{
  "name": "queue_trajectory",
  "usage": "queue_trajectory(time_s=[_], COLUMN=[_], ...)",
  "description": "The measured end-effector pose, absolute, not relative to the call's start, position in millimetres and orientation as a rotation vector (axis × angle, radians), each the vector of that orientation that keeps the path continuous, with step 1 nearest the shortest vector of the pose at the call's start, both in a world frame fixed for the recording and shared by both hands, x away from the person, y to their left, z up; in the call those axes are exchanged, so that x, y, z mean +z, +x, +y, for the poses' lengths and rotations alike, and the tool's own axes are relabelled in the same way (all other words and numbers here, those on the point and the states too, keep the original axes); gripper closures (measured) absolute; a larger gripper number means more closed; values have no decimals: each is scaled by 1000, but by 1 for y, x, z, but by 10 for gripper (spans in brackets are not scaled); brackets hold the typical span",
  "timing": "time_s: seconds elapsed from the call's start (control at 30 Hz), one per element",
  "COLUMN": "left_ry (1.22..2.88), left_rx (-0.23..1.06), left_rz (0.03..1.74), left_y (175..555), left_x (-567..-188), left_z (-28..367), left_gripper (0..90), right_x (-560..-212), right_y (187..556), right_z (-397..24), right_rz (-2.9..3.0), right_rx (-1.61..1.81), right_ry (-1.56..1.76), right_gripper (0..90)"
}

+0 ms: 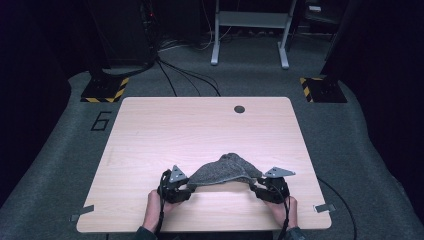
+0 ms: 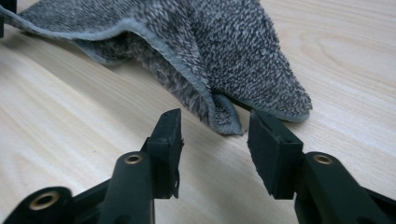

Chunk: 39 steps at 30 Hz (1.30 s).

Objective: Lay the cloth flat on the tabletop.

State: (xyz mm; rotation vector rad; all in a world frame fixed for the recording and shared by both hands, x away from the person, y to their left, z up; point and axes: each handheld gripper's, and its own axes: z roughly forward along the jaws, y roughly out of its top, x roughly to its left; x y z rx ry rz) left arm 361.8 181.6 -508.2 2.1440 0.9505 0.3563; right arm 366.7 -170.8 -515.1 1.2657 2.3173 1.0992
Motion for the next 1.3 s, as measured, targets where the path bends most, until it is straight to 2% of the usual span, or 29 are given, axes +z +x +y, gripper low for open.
queue_trajectory(time_s=[0.03,0.07,0.13,0.17,0.2,0.4,0.67,0.87,1.07,1.3], left_ry=[2148,2144,2158,2151,2157,2118,2096,2102,2074,2012], left_rx=[360,377,371,383,382,379,372,383,393,393], left_rz=[944,941,924,928,926,960,968,962,971,933], left_y=[362,363,364,365,365,367,366,365,363,343], left_x=[-509,-510,-513,-514,-514,-516,-515,-515,-510,-489], left_z=[181,180,179,178,179,182,186,187,193,201], left_gripper=[585,634,659,732,732,865,872,875,880,885], right_x=[-515,-517,-517,-518,-518,-520,-522,-523,-512,-473], right_y=[367,368,370,374,374,380,369,371,368,344], right_z=[-171,-169,-169,-167,-167,-165,-168,-164,-164,-175], right_rz=[2317,2310,2315,2307,2307,2329,2336,2342,2311,2235], right_rx=[1099,1099,1101,1090,1090,1081,1093,1091,1114,1204], right_ry=[1266,1241,1237,1232,1232,1219,1182,1134,1142,1104], right_gripper=[566,600,605,626,626,674,674,874,890,894])
